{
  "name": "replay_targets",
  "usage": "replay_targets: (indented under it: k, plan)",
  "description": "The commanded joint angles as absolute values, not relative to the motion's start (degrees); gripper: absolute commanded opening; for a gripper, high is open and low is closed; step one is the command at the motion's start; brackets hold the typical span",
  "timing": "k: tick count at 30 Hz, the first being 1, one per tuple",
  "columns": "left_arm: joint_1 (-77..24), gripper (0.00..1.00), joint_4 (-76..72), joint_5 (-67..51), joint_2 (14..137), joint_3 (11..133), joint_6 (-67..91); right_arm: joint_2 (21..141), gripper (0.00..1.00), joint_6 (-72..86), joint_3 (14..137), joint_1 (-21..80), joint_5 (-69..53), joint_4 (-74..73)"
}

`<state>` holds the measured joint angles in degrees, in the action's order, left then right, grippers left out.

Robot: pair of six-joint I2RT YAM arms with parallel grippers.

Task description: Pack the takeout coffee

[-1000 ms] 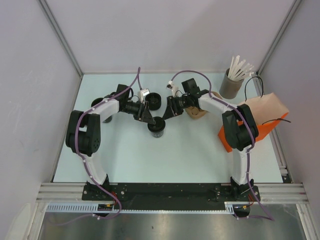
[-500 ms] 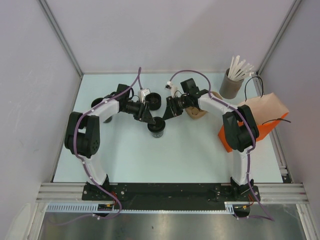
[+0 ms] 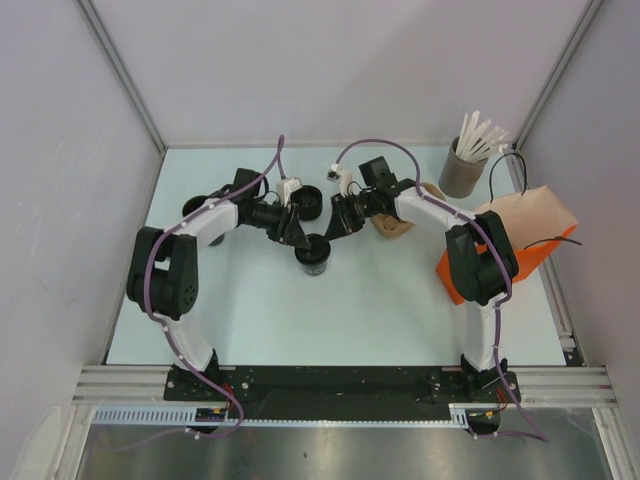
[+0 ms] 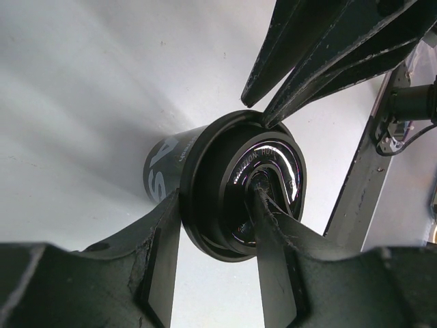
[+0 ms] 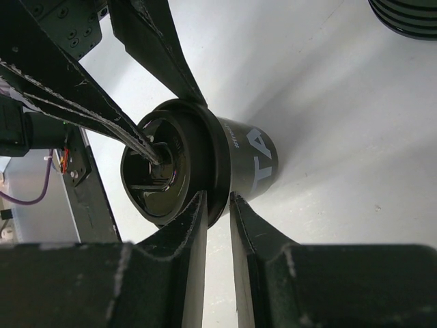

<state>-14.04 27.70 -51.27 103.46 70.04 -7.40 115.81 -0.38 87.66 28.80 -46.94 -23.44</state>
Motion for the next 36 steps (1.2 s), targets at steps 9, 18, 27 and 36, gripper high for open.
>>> replay_targets:
  k: [9, 18, 27, 36]
  plan:
    - [-14.15, 0.46, 29.71, -37.97, 102.13, 67.24, -12.92, 121.46, 0.22, -7.21, 83.32, 31.02, -35.42, -30.41]
    - [-14.15, 0.46, 30.06, -35.69, 100.72, 66.80, -13.27, 124.54, 0.21, -6.42, 83.32, 31.82, -39.99, -30.76]
    - [-14.24, 0.46, 30.06, -33.58, 100.46, 66.36, -13.54, 126.56, 0.21, -5.80, 83.32, 31.64, -38.85, -31.20]
    - [-14.15, 0.49, 30.67, -31.99, 100.11, 66.62, -14.24, 128.67, 0.21, -6.85, 83.32, 32.17, -34.37, -32.61]
